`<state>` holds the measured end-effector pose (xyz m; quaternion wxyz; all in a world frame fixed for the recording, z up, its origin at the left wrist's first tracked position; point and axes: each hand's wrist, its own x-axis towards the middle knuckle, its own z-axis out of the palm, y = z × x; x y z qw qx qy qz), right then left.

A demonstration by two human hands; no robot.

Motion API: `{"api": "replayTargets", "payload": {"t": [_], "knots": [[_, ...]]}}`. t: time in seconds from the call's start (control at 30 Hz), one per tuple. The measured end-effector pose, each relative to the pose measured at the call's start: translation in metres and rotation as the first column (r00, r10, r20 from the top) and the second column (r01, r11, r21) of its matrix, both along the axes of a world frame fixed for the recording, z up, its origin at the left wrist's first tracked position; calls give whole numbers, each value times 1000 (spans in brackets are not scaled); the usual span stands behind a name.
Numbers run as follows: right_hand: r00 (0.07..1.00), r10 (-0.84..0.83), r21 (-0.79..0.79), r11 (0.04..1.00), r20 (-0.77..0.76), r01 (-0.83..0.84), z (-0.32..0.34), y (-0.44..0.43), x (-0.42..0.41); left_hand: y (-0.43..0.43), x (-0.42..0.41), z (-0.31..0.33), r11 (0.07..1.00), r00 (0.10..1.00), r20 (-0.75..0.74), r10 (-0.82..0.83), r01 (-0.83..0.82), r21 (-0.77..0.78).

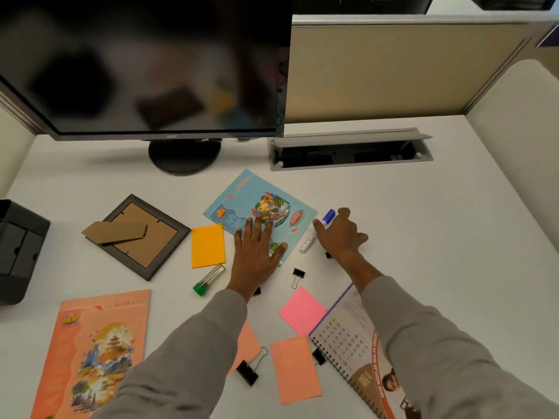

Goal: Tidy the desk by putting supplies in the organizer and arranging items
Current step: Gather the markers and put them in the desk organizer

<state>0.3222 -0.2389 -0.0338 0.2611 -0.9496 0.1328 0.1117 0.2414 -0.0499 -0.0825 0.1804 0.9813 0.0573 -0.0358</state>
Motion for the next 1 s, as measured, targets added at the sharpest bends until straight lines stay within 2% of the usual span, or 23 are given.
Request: {"api": "replayTargets", "payload": {"t": [0.23,0.57,0.77,0.93,1.0], "knots": [[992,-67,-39,997,-104,63,3,8,15,2,4,-2,999,1000,-13,15,-15,-33],[992,-82,-52,996,-96,77,6,7,10,4,6,2,998,999,-36,21,-23,-51],[994,-108,144,984,8,106,19,17,-9,4,6,7,998,999,-45,22,-25,-60],[987,-42,418,908,157,-28,31,38,-24,12,1,22,987,999,-15,46,-47,-151],[979,-8,466,880,206,-91,37,46,-28,16,0,29,982,999,28,45,-39,-185]]}}
